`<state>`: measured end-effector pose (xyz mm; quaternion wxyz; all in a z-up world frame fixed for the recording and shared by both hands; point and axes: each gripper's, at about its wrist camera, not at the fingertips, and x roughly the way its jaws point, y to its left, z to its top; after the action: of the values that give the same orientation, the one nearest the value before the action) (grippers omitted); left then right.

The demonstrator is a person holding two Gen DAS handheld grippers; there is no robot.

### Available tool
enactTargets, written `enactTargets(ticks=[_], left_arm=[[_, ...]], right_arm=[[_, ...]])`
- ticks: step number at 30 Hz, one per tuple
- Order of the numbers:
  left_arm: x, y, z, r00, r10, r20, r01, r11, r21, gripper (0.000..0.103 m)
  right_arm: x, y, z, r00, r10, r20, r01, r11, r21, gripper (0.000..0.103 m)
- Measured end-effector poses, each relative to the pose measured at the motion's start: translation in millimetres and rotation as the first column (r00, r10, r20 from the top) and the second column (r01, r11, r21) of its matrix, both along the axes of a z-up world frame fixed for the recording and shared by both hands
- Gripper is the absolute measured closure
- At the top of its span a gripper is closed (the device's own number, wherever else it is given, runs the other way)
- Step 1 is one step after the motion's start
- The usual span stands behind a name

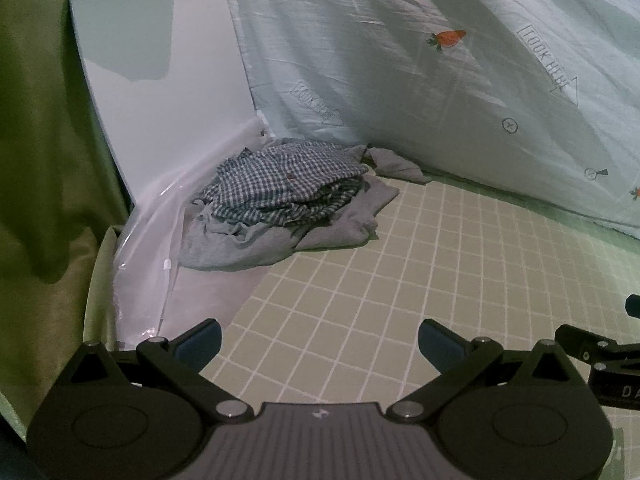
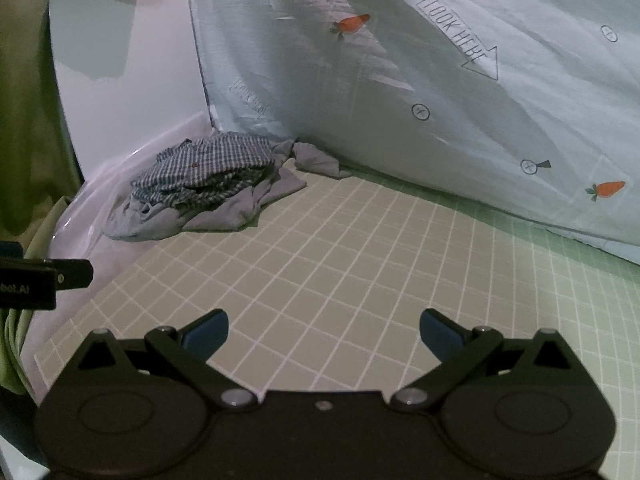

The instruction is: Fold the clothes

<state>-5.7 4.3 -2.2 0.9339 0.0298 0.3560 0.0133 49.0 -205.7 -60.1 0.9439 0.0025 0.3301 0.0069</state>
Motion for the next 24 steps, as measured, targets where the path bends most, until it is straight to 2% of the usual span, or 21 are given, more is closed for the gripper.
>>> enactTargets(ticks=[24], left_arm=[[10.9,-4.0,-1.2,1.0,-0.005,-0.02,0.006,1.0,0.008,0.0]], right_arm=[[6.5,2.8,-3.9,1.0,-0.002,-0.019,0.002,1.0,-0.003,0.0]])
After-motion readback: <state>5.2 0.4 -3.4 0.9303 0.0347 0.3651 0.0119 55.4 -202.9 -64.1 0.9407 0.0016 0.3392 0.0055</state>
